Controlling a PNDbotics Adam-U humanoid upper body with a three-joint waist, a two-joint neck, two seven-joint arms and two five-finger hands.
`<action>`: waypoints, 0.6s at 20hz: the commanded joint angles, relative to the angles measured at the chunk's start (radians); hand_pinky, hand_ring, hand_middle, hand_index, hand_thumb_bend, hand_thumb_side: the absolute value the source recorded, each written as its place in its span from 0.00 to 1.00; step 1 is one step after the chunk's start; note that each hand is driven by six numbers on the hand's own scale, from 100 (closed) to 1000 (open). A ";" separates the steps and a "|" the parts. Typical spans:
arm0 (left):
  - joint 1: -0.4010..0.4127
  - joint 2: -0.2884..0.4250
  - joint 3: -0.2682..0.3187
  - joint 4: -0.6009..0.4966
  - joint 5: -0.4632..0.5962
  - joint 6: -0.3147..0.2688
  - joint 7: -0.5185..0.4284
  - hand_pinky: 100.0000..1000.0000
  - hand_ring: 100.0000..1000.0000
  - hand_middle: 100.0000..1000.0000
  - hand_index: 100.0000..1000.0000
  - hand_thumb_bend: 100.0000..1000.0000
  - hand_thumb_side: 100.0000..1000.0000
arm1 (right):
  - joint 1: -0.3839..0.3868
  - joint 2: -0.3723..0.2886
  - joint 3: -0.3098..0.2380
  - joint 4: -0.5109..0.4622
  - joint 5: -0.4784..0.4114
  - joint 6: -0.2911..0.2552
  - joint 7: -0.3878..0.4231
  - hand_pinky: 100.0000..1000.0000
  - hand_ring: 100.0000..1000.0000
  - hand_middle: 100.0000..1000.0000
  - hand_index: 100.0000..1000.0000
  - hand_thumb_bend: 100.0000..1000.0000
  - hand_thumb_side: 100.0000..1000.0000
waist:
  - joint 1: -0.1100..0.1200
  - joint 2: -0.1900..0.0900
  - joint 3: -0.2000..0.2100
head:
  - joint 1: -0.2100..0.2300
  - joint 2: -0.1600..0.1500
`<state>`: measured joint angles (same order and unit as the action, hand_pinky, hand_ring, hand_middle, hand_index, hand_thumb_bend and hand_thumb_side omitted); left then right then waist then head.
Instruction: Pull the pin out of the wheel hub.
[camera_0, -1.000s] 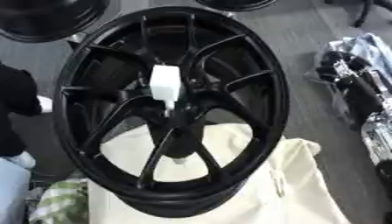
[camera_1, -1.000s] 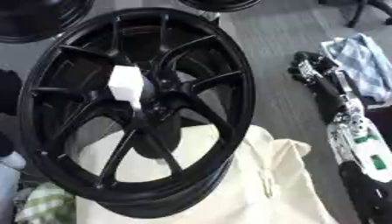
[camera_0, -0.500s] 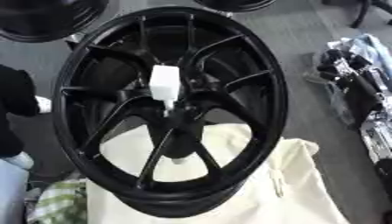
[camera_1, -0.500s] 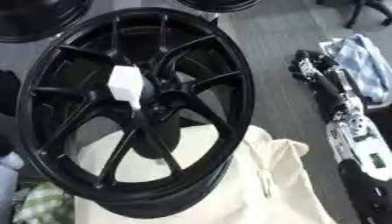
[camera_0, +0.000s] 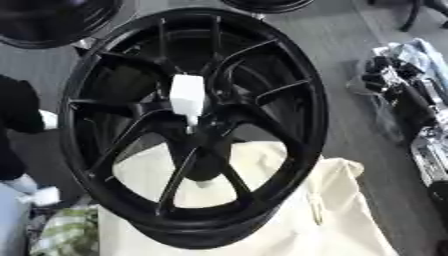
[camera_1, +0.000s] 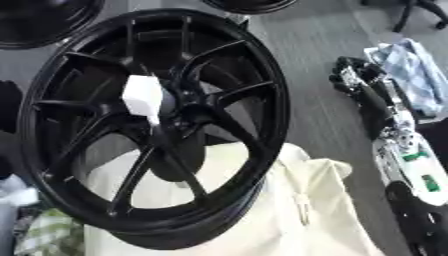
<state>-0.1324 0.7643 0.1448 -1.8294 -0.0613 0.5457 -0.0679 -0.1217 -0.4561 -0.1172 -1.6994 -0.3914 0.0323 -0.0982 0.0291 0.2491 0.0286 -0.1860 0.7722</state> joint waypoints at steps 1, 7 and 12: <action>-0.013 0.014 0.018 -0.006 0.008 0.003 0.018 0.83 0.75 0.73 0.83 0.00 0.65 | -0.004 -0.021 -0.011 -0.018 -0.007 0.000 0.001 0.80 0.69 0.59 0.71 0.14 0.37 | 0.001 -0.016 0.000 | -0.001 -0.002; -0.045 -0.029 0.020 -0.058 0.233 -0.093 0.256 0.75 0.67 0.66 0.74 0.00 0.75 | -0.006 -0.020 -0.010 -0.019 -0.009 0.001 0.002 0.80 0.69 0.59 0.71 0.15 0.37 | 0.000 -0.018 -0.003 | -0.001 -0.002; -0.081 -0.086 -0.010 -0.072 0.459 -0.258 0.456 0.72 0.64 0.65 0.72 0.00 0.75 | -0.009 -0.018 -0.008 -0.021 -0.012 0.002 0.004 0.80 0.69 0.59 0.71 0.15 0.37 | -0.003 -0.018 -0.012 | 0.005 -0.002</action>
<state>-0.2030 0.6676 0.1331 -1.8824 0.3496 0.3223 0.3463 -0.1227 -0.4556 -0.1167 -1.6994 -0.3971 0.0347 -0.0958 0.0273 0.2489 0.0178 -0.1847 0.7722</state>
